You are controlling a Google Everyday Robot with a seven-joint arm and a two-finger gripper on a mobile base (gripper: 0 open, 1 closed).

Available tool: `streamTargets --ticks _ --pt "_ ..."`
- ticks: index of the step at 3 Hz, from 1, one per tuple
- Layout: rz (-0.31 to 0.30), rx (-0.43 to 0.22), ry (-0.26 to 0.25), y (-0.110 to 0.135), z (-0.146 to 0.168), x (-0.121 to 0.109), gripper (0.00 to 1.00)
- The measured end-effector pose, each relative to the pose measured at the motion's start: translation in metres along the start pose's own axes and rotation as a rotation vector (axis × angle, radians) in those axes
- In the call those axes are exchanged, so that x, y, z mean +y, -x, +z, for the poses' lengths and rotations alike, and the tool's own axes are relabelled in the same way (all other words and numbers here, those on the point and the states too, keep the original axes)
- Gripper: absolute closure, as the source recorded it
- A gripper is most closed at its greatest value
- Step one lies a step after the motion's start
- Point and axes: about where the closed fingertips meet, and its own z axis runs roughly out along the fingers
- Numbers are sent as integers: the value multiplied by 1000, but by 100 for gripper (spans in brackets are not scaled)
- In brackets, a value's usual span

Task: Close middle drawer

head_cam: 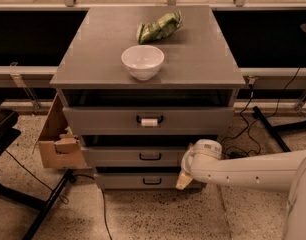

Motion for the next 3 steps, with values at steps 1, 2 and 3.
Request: streamTargets --ticks 1,2,3 --pt "0 0 0 0 0 0 2" --pt "0 0 0 0 0 0 23" --pt "-33 34 20 -8 -21 23 55"
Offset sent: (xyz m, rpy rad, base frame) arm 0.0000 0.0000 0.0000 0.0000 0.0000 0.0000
